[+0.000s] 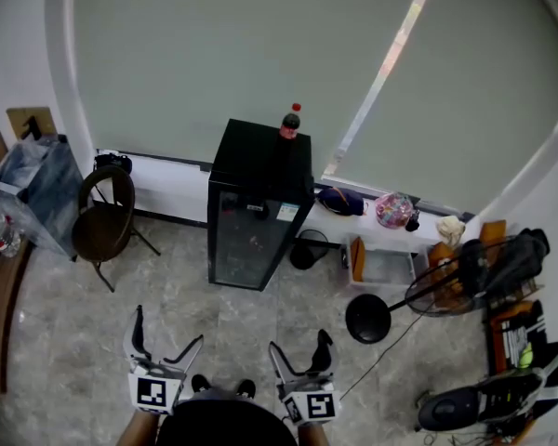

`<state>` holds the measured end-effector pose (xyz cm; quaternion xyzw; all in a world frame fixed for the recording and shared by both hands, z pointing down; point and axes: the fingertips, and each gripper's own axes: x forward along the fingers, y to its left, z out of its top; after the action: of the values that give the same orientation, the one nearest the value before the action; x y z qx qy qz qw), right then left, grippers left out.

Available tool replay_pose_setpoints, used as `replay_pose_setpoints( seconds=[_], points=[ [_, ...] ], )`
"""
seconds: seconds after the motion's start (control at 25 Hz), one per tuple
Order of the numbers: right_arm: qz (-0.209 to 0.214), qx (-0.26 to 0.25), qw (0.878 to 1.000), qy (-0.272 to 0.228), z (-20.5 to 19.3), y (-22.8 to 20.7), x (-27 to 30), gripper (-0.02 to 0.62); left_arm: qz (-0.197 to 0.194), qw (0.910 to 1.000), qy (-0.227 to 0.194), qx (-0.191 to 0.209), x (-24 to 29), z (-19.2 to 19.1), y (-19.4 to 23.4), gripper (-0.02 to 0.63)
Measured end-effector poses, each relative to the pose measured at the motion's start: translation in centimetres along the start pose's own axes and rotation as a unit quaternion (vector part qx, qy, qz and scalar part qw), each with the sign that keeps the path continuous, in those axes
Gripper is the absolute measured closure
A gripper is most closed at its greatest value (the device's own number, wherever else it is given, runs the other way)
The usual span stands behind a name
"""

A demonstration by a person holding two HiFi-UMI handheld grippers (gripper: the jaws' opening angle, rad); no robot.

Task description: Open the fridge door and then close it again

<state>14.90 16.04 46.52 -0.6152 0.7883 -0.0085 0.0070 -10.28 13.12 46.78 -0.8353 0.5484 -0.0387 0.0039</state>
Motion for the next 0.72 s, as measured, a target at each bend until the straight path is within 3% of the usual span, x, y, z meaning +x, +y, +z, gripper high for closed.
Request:
replay_pose_setpoints(
  seconds=[0.72],
  points=[
    [-0.009, -0.006, 1.000, 0.009, -0.2, 4.9, 0.8, 0.146, -0.008, 0.9997, -0.013, -0.019, -2.3, -0.2, 4.6, 0.067]
  ],
)
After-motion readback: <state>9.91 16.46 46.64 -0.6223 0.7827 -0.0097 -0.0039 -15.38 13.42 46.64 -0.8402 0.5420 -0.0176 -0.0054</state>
